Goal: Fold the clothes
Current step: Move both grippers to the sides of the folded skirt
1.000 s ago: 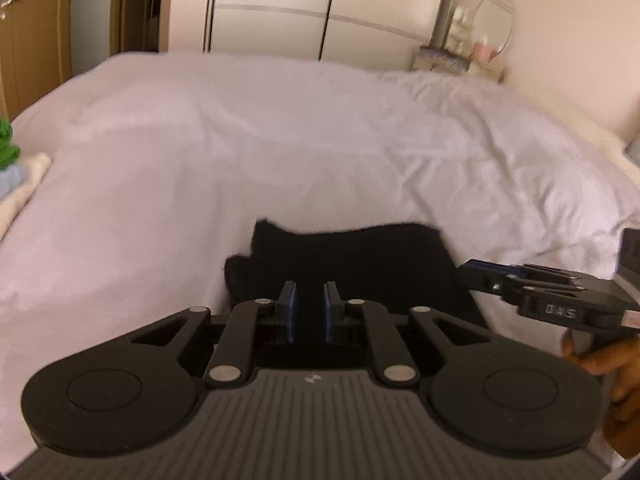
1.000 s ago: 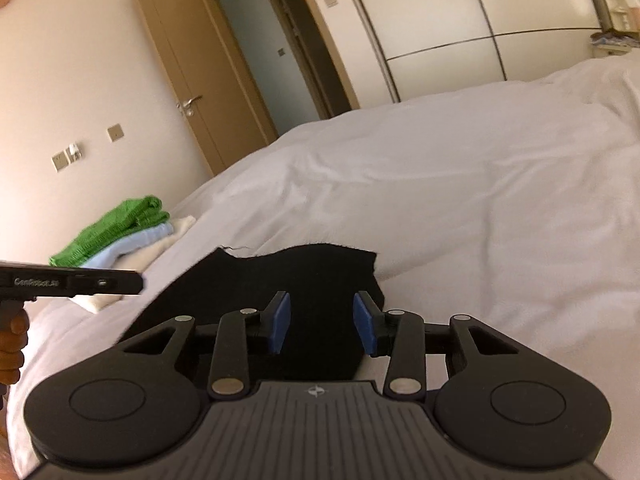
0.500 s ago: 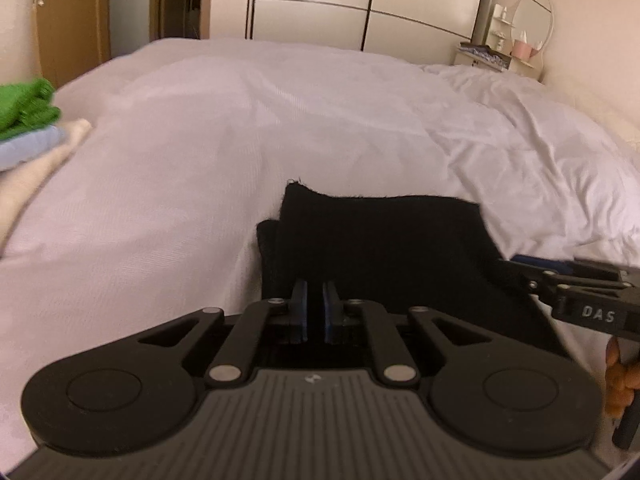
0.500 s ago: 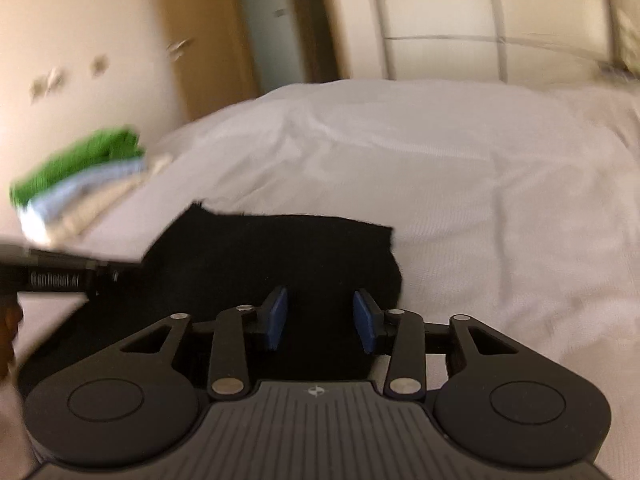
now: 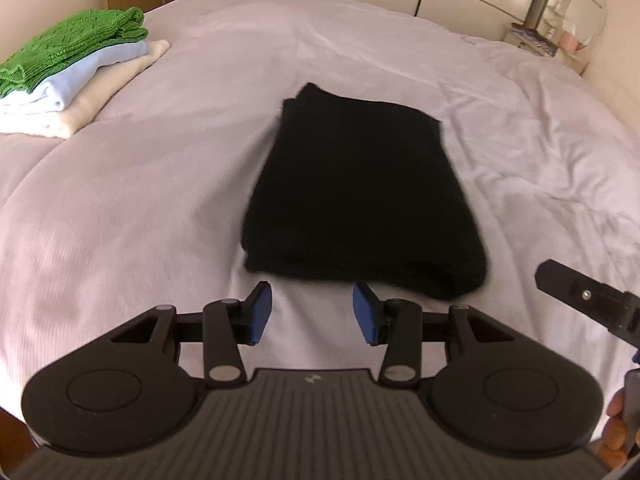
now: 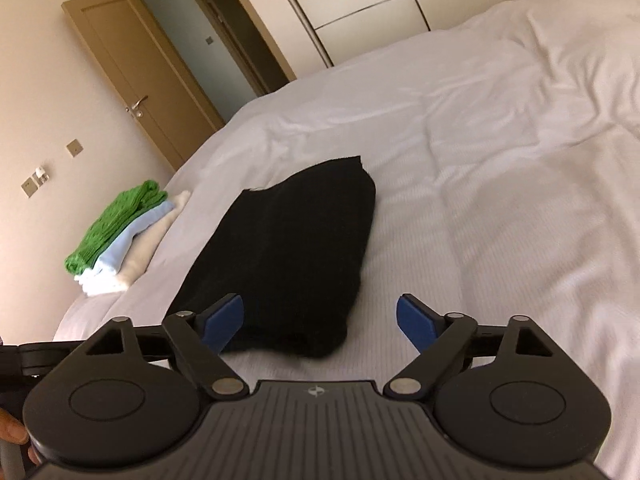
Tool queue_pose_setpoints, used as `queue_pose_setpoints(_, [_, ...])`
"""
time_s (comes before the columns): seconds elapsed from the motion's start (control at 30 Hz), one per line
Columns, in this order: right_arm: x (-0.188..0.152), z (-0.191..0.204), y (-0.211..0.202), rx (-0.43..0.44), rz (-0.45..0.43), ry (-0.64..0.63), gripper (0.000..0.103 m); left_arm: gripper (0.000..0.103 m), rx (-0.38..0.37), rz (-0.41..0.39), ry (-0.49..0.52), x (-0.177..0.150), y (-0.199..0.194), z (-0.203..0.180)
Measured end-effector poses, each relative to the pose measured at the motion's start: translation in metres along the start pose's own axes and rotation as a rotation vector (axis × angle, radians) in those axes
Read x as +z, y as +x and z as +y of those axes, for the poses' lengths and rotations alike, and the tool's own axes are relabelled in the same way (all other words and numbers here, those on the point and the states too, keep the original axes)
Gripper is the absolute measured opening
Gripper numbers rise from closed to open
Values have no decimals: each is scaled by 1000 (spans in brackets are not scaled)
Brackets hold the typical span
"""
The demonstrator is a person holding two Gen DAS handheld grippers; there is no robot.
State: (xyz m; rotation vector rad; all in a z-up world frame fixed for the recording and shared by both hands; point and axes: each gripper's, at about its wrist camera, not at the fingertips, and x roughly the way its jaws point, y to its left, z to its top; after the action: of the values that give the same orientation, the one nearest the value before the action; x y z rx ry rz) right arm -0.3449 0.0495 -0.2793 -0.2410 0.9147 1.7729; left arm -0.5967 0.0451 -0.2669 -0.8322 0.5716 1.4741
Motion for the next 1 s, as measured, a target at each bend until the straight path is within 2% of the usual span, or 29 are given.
queue_pose_setpoints(0.13, [-8, 14, -38, -2, -28, -47, 98, 46, 19, -39, 13, -11, -33, -12])
queue_pose_setpoints(0.37, [-23, 34, -89, -20, -87, -99, 100, 53, 49, -92, 69, -28, -78, -34])
queue_pose_setpoints(0.53, [-36, 45, -111, -43, -90, -137, 101, 54, 70, -119, 117, -47, -100, -47])
queue_pose_setpoints(0.67, [-46, 49, -127, -64, -95, -160, 101, 60, 86, -137, 141, -61, -114, -52])
queue_pose_setpoints(0.83, [-54, 52, -139, -92, -102, -191, 101, 61, 108, -151, 160, -76, -126, -56])
queue_pose_setpoints(1.0, [-62, 53, -148, -102, -107, -223, 101, 66, 129, -169, 189, -86, -133, -62])
